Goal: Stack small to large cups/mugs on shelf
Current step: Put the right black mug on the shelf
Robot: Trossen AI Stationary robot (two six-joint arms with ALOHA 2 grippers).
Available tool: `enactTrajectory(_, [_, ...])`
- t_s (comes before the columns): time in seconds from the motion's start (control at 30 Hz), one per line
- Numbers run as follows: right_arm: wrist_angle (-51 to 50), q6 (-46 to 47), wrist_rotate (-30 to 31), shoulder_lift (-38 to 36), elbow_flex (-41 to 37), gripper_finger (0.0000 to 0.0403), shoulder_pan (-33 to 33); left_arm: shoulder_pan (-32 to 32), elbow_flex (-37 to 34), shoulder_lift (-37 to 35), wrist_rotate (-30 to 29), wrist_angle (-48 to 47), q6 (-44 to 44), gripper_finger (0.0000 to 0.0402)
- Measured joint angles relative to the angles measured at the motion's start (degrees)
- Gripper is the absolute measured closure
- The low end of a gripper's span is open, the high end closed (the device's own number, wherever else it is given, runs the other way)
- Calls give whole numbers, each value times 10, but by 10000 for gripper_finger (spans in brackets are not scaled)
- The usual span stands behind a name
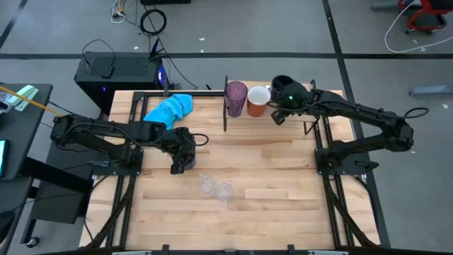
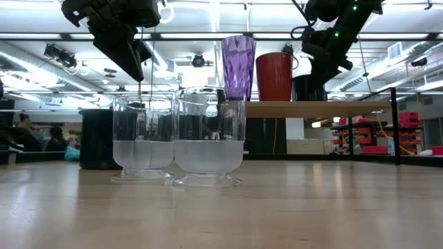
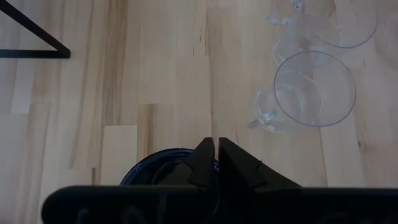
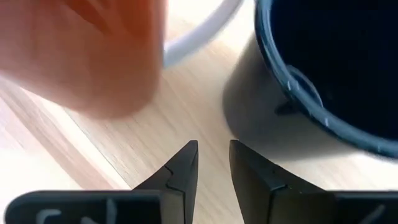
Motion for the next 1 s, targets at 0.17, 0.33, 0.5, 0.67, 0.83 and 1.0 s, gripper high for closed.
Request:
enactTrajectory(0.17, [-29, 7, 12, 0, 0, 305, 1, 0, 0, 0, 0, -2, -1, 376])
enactTrajectory(0.33, [-30, 6, 63, 0, 0, 305, 0, 0, 0, 0, 0, -3, -1, 369])
enactTrajectory(0.5, [-29, 5, 75, 0, 0, 305, -8, 0, 0, 0, 0, -3, -1, 366])
enactTrajectory(0.67, [-11, -1, 76, 0, 0, 305, -22, 0, 0, 0, 0, -2, 1, 374])
enactTrajectory(0.83, [12, -11, 75, 0, 0, 305, -27, 0, 0, 0, 0, -2, 2, 375])
enactTrajectory(1.0, [16, -15, 72, 0, 0, 305, -27, 0, 0, 0, 0, -2, 2, 369])
